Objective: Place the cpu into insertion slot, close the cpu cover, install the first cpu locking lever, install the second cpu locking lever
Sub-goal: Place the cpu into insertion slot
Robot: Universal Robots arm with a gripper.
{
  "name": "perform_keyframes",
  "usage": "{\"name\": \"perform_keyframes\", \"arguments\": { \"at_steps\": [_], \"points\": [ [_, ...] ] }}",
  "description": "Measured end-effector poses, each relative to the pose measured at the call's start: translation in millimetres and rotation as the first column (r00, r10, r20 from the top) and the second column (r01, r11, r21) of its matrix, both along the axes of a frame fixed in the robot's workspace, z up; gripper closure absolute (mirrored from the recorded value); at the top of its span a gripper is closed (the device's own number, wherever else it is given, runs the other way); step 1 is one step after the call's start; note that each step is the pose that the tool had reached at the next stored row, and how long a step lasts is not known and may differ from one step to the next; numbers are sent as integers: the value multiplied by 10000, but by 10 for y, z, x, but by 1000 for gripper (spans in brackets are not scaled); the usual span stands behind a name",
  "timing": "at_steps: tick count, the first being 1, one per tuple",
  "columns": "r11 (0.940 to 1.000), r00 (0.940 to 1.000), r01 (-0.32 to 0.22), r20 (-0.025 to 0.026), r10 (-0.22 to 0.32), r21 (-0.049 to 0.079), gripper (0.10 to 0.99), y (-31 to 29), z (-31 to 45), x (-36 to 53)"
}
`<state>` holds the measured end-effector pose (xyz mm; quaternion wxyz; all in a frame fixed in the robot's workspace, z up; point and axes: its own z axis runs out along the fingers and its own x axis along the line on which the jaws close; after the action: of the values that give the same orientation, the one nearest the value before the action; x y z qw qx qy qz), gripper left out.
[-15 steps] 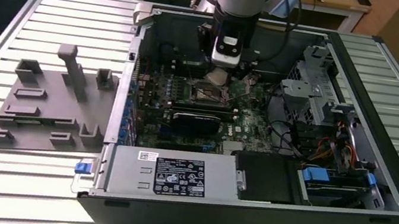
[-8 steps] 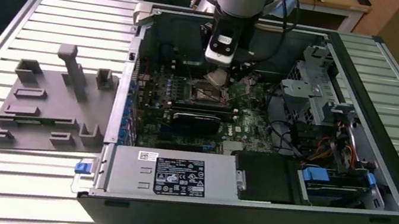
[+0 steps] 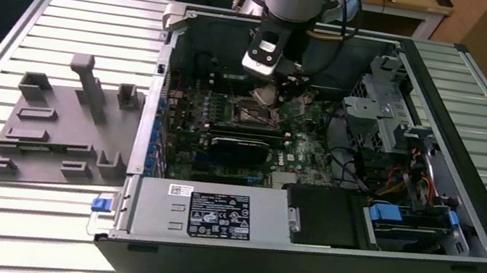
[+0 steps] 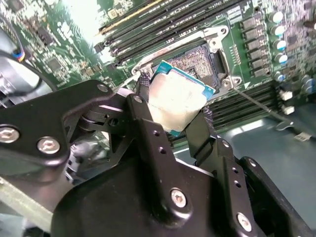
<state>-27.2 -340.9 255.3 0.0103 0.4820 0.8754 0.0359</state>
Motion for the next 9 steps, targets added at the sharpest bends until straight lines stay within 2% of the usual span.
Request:
{"name": "perform_keyframes", "arguments": {
  "at_steps": [4, 9],
  "points": [
    [9976, 9976, 689, 2, -689, -6, 549, 0, -5, 0],
    [9883, 9883, 1524, 7, -1524, -17, 549, 0, -12, 0]
  ]
}}
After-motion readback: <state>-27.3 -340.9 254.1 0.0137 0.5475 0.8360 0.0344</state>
